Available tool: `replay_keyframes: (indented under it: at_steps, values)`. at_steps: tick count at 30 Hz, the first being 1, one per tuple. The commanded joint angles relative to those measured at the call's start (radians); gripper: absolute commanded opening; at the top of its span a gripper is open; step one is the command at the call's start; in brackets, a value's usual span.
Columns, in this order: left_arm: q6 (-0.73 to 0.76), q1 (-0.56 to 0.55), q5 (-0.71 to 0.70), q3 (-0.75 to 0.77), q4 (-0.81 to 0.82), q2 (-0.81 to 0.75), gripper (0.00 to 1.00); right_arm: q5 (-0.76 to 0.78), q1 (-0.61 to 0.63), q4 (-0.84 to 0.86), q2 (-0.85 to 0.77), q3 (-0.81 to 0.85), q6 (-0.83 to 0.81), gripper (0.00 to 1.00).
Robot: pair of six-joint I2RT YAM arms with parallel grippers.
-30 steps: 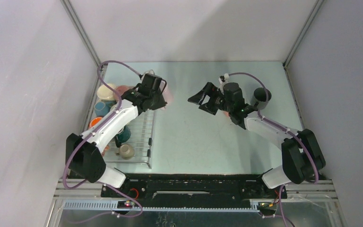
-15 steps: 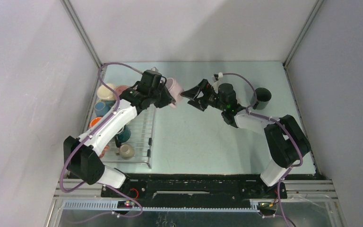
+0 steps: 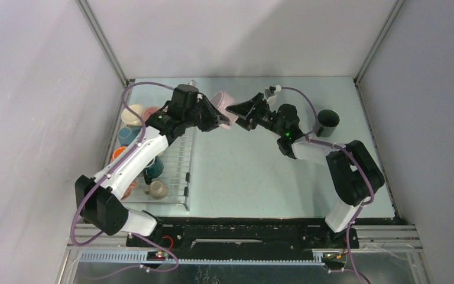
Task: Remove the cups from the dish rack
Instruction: Unload the cup from the dish rack.
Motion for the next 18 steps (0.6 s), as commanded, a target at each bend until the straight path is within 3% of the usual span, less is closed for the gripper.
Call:
replay_keyframes:
  at_steps: [1,4,10,15,18]
  values:
    - [-0.076,-0.006,0.104,-0.012,0.201,-0.083,0.0,-0.043,-0.014,0.148,-0.012,0.029,0.096,0.78]
    - [-0.116,-0.001,0.15,-0.044,0.246,-0.097,0.0,-0.055,-0.025,0.176,-0.028,0.03,0.133,0.73]
    - [-0.188,0.022,0.239,-0.107,0.327,-0.126,0.0,-0.07,-0.036,0.254,-0.047,0.029,0.207,0.51]
    - [-0.23,0.034,0.287,-0.148,0.383,-0.148,0.0,-0.069,-0.034,0.25,-0.067,0.03,0.216,0.3]
    - [-0.242,0.034,0.322,-0.167,0.41,-0.15,0.0,-0.071,-0.034,0.225,-0.083,0.03,0.204,0.12]
